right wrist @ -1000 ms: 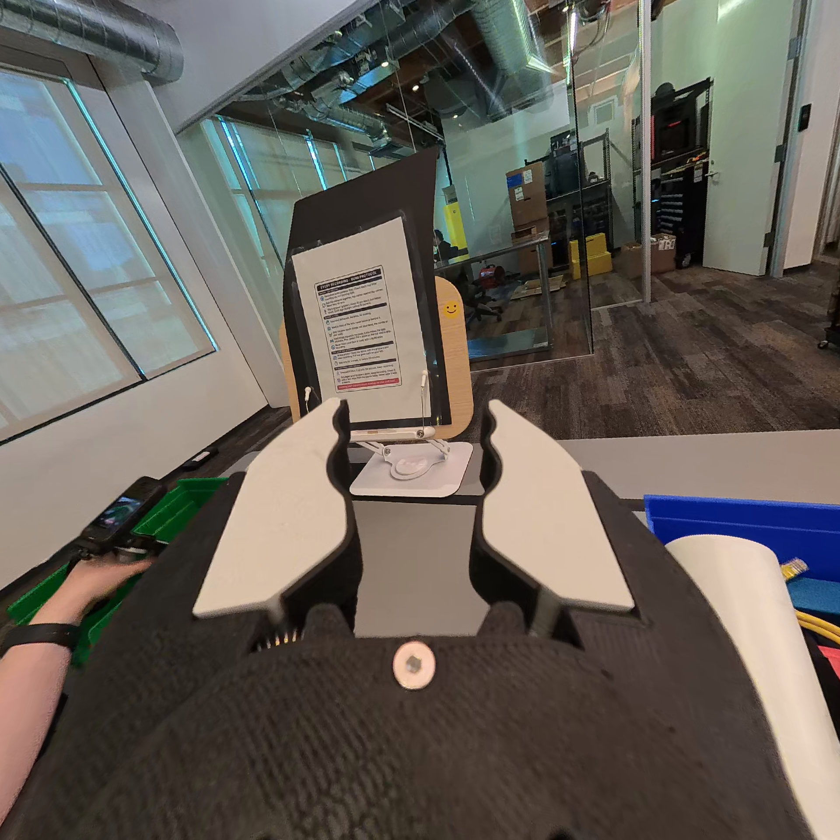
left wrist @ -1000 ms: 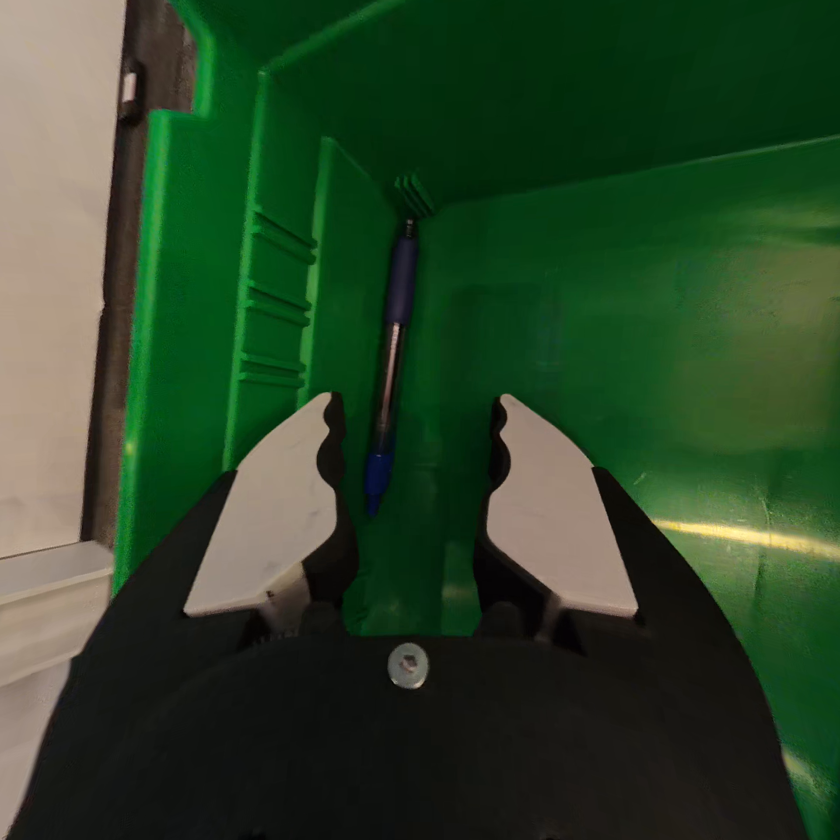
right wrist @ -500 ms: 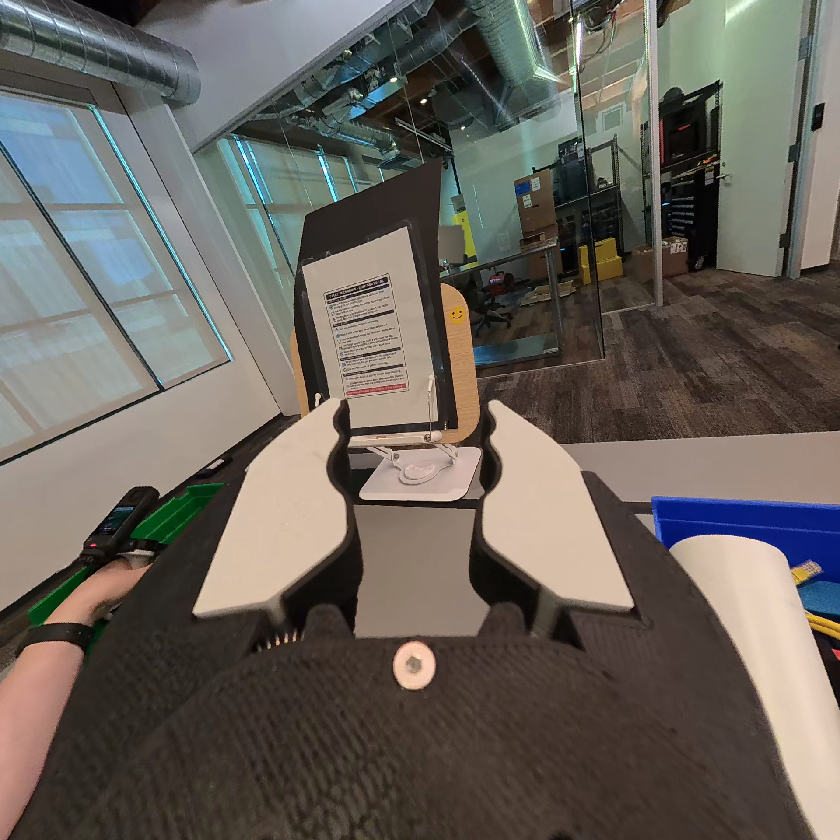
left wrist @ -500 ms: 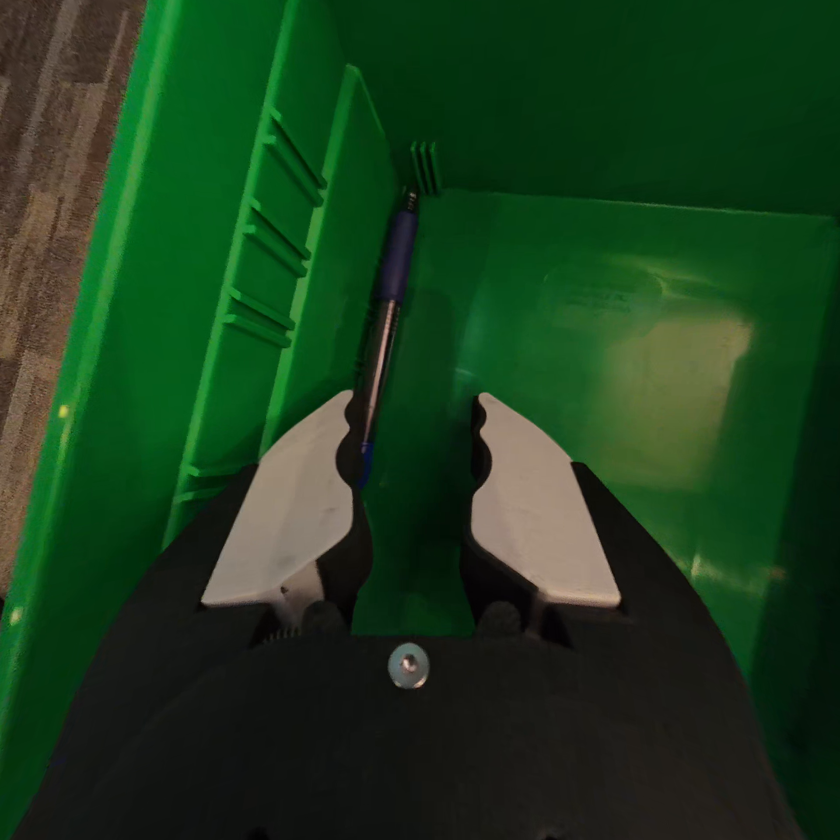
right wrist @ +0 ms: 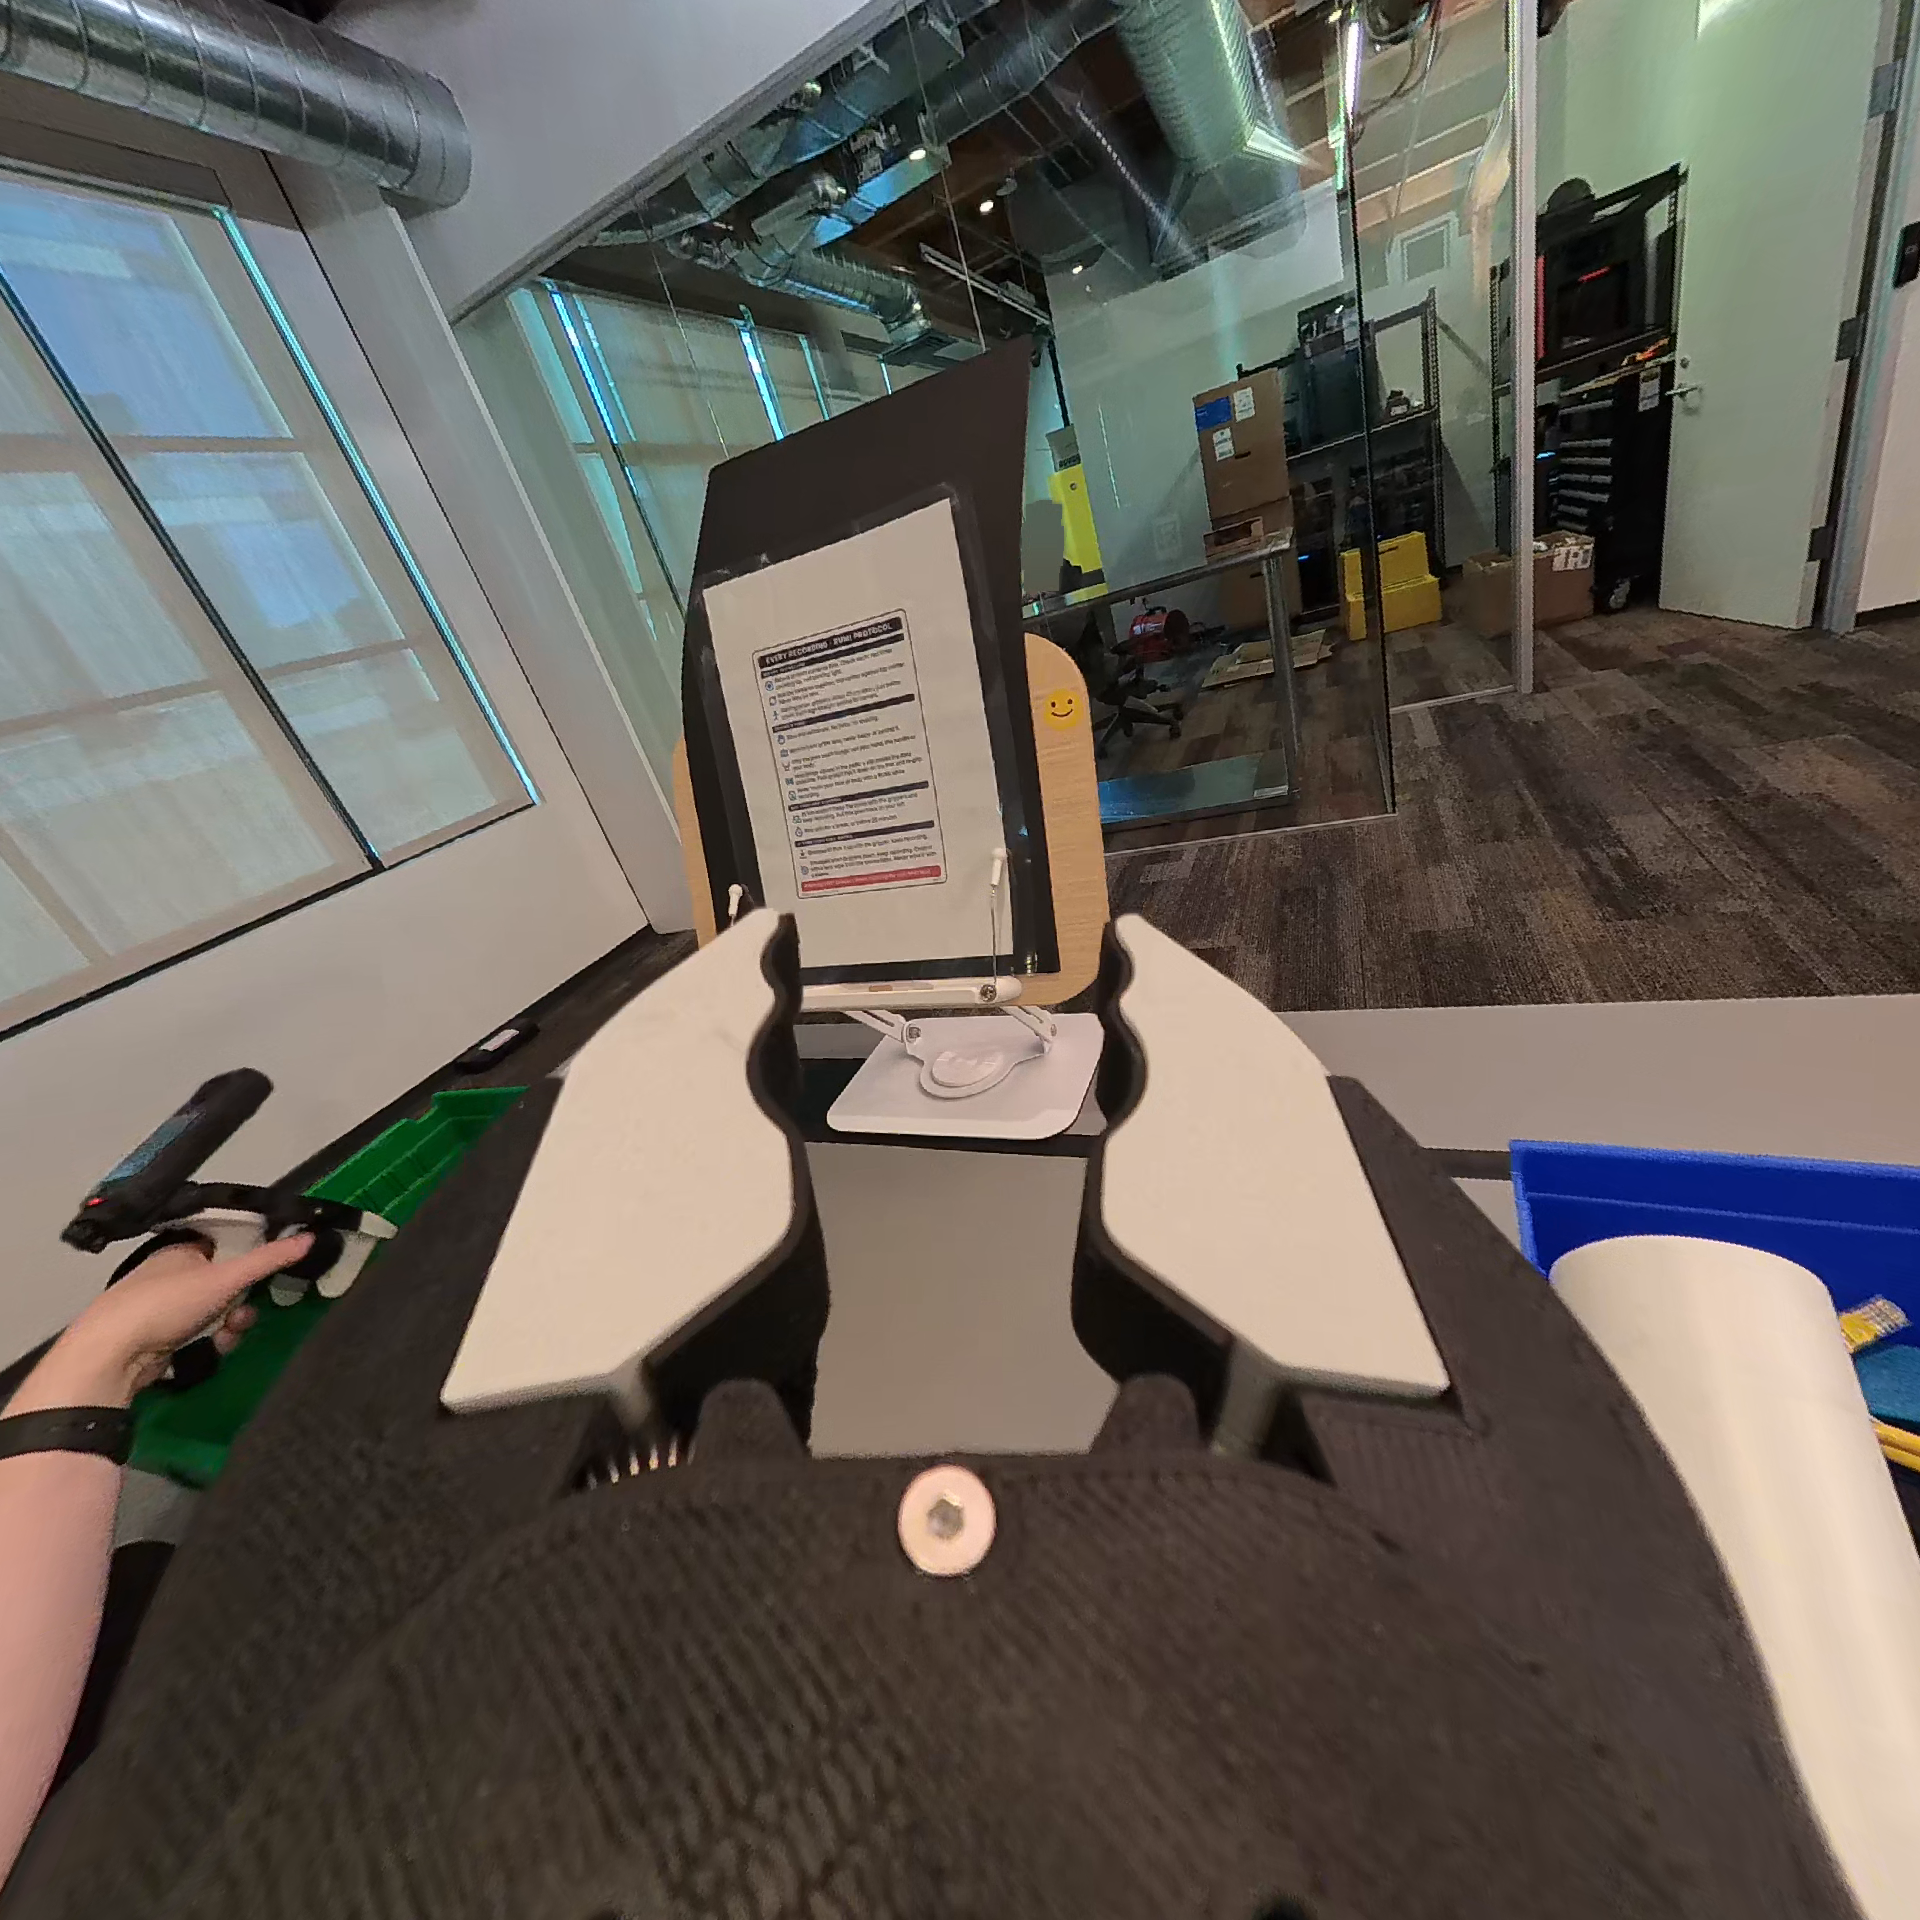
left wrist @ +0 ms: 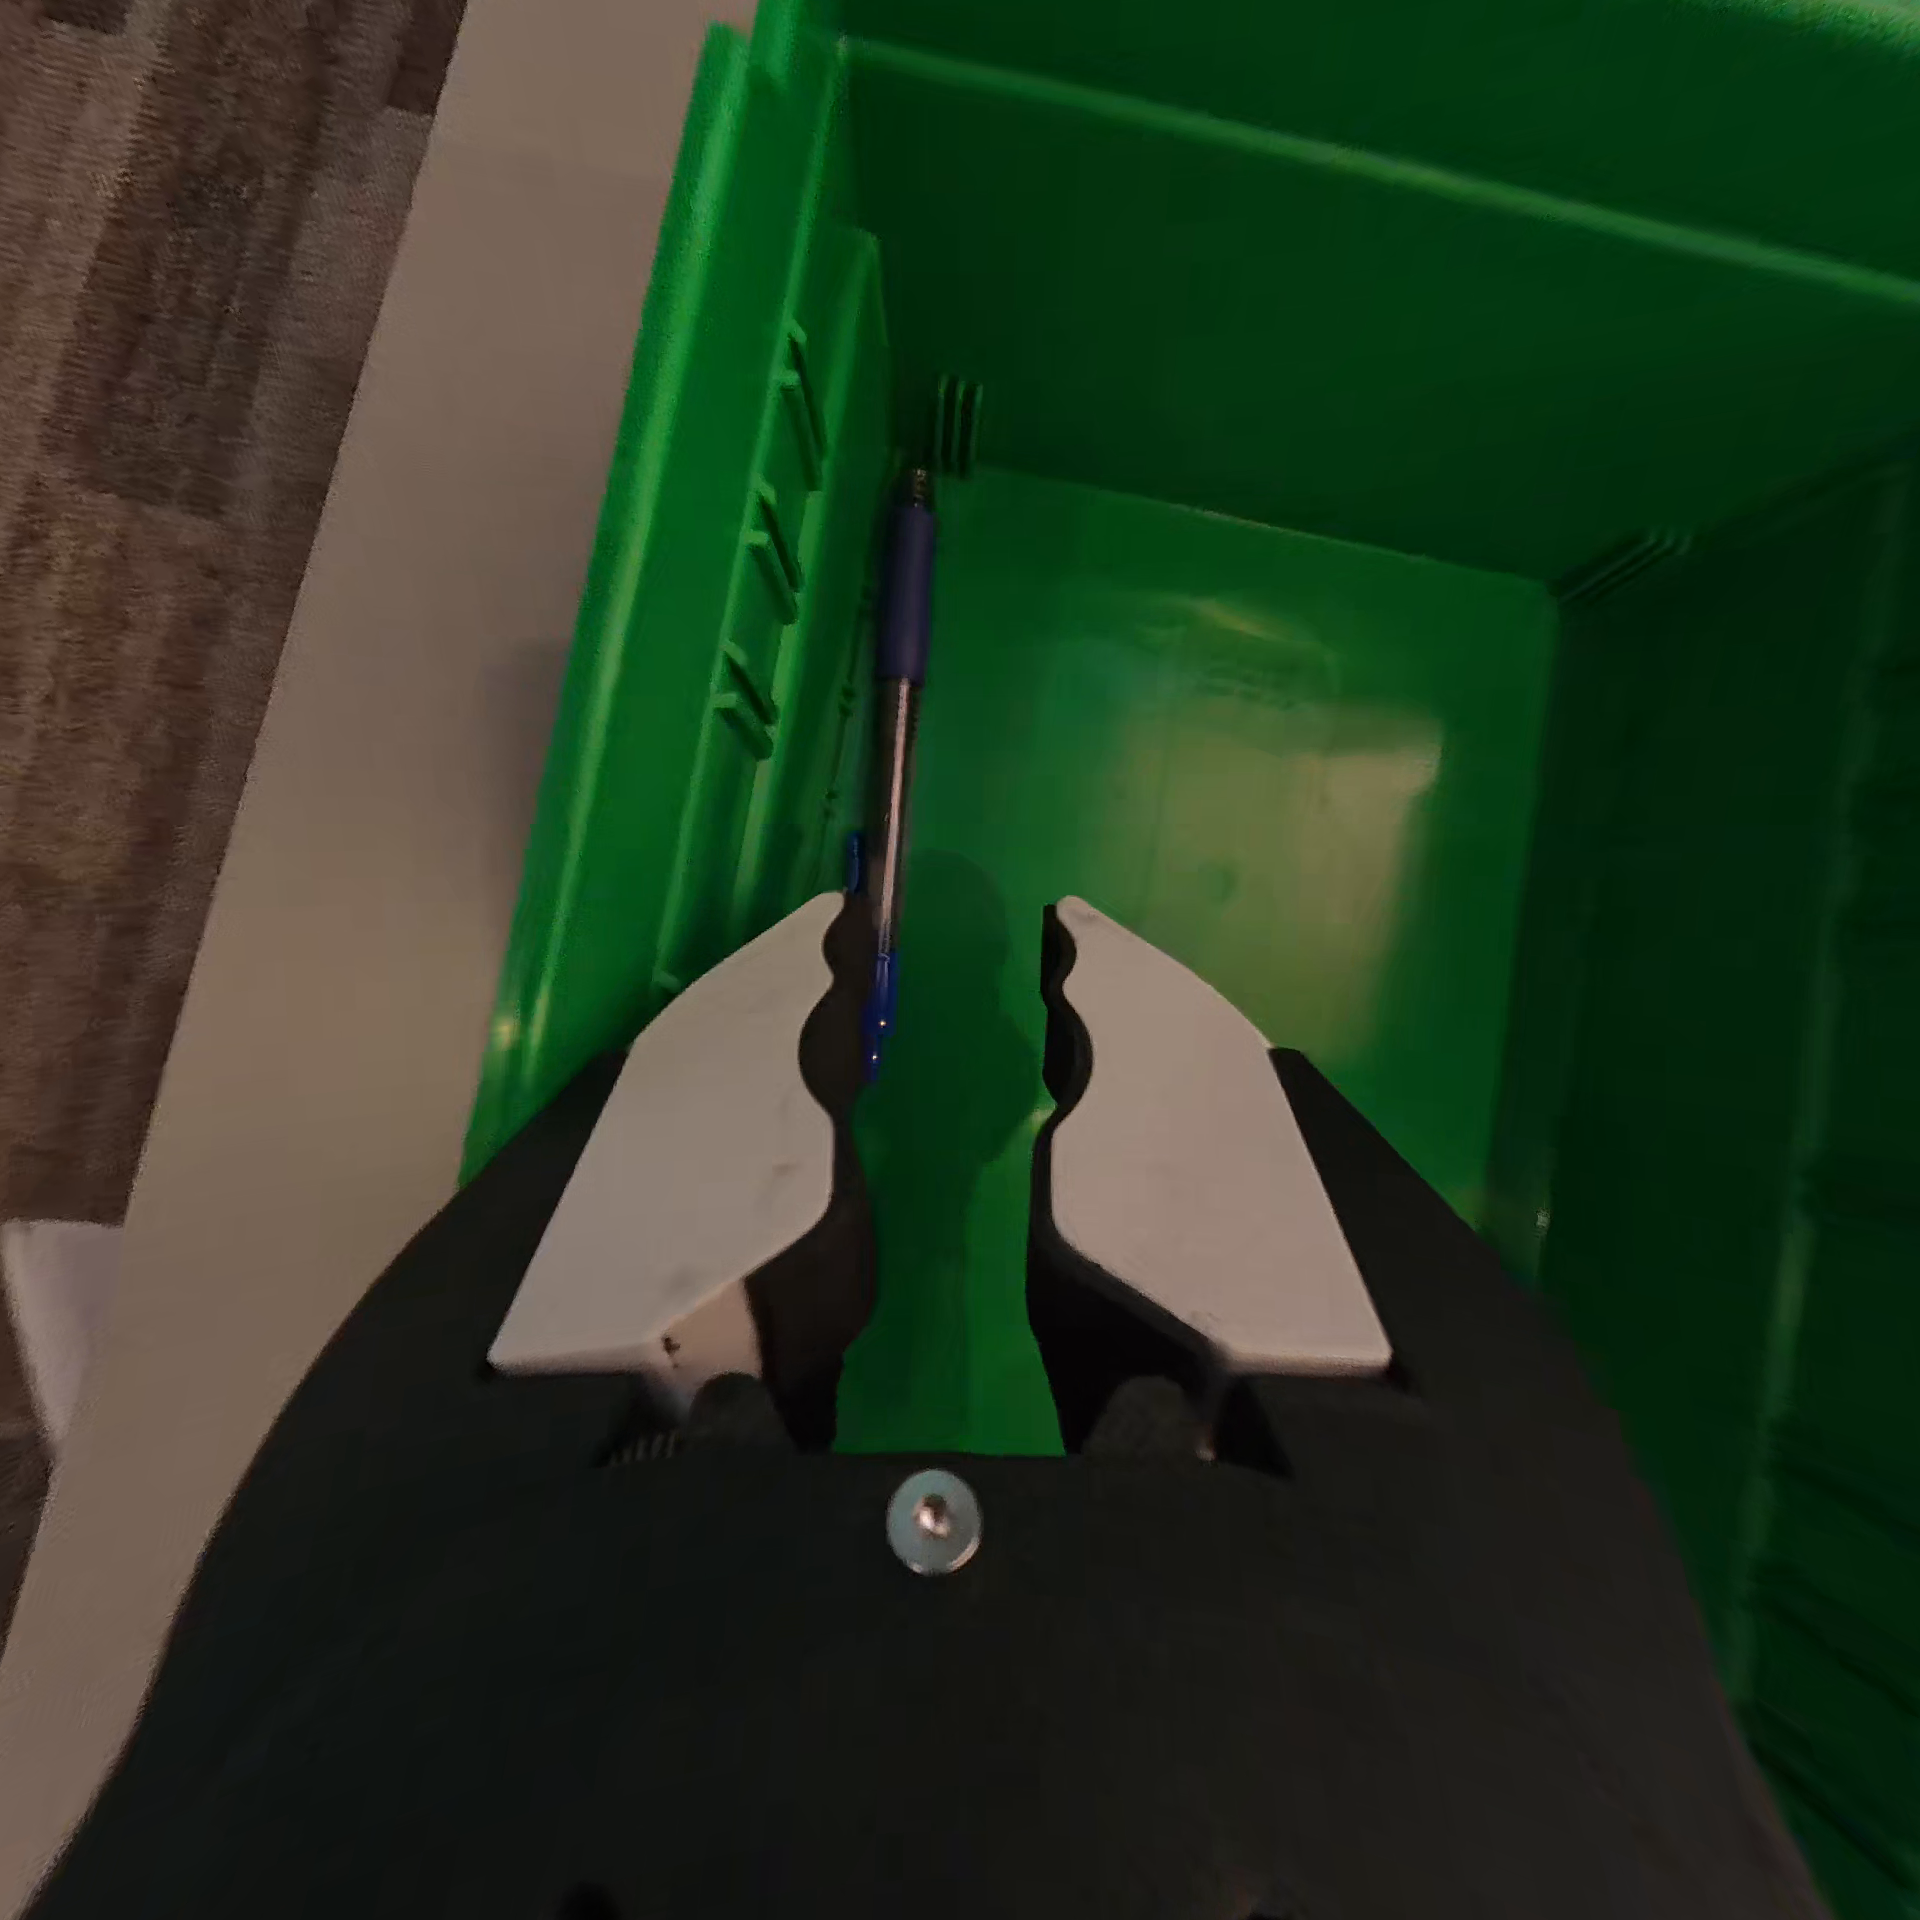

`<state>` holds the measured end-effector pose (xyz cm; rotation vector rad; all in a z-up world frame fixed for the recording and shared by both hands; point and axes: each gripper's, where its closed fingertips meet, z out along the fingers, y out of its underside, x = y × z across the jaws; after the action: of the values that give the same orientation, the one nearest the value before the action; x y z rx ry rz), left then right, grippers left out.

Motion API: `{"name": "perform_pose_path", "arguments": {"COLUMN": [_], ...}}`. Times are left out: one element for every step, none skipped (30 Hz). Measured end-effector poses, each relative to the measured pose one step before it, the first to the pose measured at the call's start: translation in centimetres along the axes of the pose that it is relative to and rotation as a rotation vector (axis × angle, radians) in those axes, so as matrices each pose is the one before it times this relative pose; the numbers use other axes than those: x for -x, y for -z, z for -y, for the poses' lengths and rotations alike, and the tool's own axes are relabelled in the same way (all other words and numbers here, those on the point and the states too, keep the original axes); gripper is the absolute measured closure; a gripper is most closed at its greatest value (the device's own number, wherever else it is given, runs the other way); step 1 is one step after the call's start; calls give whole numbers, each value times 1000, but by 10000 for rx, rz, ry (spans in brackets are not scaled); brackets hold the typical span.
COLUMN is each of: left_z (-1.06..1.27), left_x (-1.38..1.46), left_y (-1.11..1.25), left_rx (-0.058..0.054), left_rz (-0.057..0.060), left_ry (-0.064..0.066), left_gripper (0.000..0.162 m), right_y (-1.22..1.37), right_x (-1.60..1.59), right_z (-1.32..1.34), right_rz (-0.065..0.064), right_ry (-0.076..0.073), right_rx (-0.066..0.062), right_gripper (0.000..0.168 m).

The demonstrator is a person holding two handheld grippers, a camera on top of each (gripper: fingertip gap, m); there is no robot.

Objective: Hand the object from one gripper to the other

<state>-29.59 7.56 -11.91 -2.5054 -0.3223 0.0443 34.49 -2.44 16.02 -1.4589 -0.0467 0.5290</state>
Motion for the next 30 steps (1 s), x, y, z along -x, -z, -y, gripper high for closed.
{"name": "perform_pose_path", "arguments": {"left_z": [-324, -336, -243, -341, -549, -94, 44, -215, -80, -322, -453, -384, -94, 271, 362, 431, 474, 281, 161, -44, -282, -436, -566, -790, 187, 204, -529, 113, -78, -79], "left_x": [144, 79, 69, 31, -78, -41, 18, -311, -69, -278, -357, -506, -72, 295, 459, 33, 304, 83, -18, -80, -173, 2, 46, 118, -334, -105, -134, -156, -608, -532], "left_y": [-485, -521, -541, -530, -558, -170, 110, 95, 98, 314, 426, 497, 525, 434, 573, 520, 438, 283, 46, -274, -451, -547, -694, -689, -22, 191, -100, 105, 101, 130], "left_rx": [235, 267, 205, 246, 378, 75, -73, 143, 49, 145, 196, 145, -38, -202, -316, -340, -311, -243, -153, 8, 191, 270, 363, 502, -154, -233, 340, -66, -35, 45], "left_rz": [376, 371, 381, 348, 239, 197, 163, -177, -238, -336, -538, -709, -471, -171, -74, -206, 48, 92, 55, 105, 147, 243, 376, 407, -4, 79, 53, 49, -332, -345], "left_ry": [-162, -132, -102, -66, -31, 53, 97, 60, 35, -103, -23, 129, 337, 395, 273, 81, 90, 30, -69, -118, -209, -315, -403, -452, -274, -57, -282, -326, -306, -146], "left_gripper": [129, 128, 126, 124, 122, 121, 121, 125, 125, 130, 140, 147, 145, 145, 147, 154, 150, 148, 143, 137, 132, 127, 124, 121, 127, 134, 146, 147, 147, 147], "right_y": [-7, 11, 28, 36, 40, 53, 38, 39, 21, 5, -10, -23, -34, -40, -50, -47, -59, -57, -65, -60, -50, -39, -31, -7, -4, -5, 2, 0, -11, -23], "right_x": [83, 63, 67, 52, 14, -7, -30, -31, -23, -26, -14, 18, 35, 62, 77, 97, 107, 100, 91, 73, 64, 64, 52, 47, 41, 19, 12, 13, 0, 15], "right_z": [-19, 13, 37, 33, 29, 34, 38, 23, 12, -9, -5, -12, -21, -38, -16, -14, -18, -22, -34, -27, -42, -27, -29, -27, -24, -3, 11, 16, 3, -18], "right_rz": [1, 4, 9, 9, 4, -2, -4, 1, 5, 5, 3, 6, 11, 14, 16, 23, 27, 22, 13, 8, 3, 2, 5, 9, 8, 4, -1, -1, 1, 2], "right_ry": [37, 25, 16, 8, 6, 1, -11, -22, -24, -21, -13, -1, 9, 13, 16, 18, 19, 19, 22, 29, 32, 27, 19, 15, 11, 8, 4, 1, -3, -6], "right_rx": [20, -2, -15, -14, -12, -18, -24, -17, -11, -6, 1, 4, 13, 19, 14, 10, 11, 15, 21, 26, 24, 22, 21, 17, 17, 5, -3, -7, -2, 2], "right_gripper": [113, 113, 113, 113, 113, 113, 113, 113, 113, 113, 113, 113, 113, 113, 113, 113, 113, 113, 113, 113, 113, 113, 113, 113, 112, 113, 113, 113, 113, 113]}}
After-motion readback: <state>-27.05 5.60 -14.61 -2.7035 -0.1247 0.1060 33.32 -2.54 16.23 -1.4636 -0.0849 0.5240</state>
